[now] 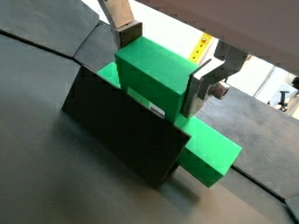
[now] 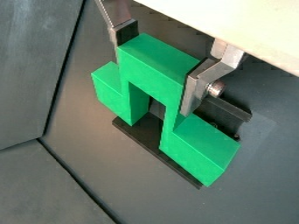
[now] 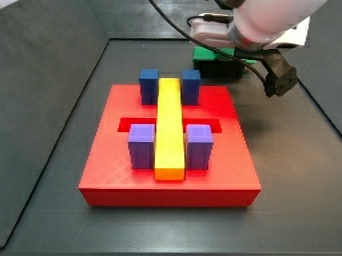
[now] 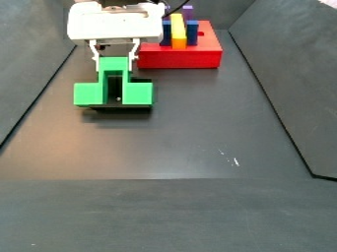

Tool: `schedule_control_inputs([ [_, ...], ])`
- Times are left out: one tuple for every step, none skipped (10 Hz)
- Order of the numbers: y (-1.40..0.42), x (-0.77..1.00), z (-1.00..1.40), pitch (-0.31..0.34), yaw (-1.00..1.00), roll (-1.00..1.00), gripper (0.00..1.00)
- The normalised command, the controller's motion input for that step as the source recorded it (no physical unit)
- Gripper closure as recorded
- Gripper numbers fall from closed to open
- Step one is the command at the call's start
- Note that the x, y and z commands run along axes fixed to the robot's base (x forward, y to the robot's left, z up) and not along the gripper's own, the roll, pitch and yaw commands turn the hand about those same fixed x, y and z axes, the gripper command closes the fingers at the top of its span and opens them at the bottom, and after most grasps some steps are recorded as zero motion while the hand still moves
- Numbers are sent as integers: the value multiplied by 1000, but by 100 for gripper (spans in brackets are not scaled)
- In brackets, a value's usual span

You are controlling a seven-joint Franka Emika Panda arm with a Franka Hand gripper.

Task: Pick up the green object. Move up. Place the green object on the fixture. Regrasp the green object. Move to above the board. Insert the green object.
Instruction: Regrasp the green object.

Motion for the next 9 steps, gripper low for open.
schedule_control_inputs([
  [0,0,0,0,0,0,100],
  [0,0,0,0,0,0,100],
  [0,0,0,0,0,0,100],
  [0,0,0,0,0,0,100],
  [0,0,0,0,0,0,100],
  [0,0,0,0,0,0,100],
  [0,0,0,0,0,0,100],
  [0,0,0,0,0,0,100],
  [0,0,0,0,0,0,100],
])
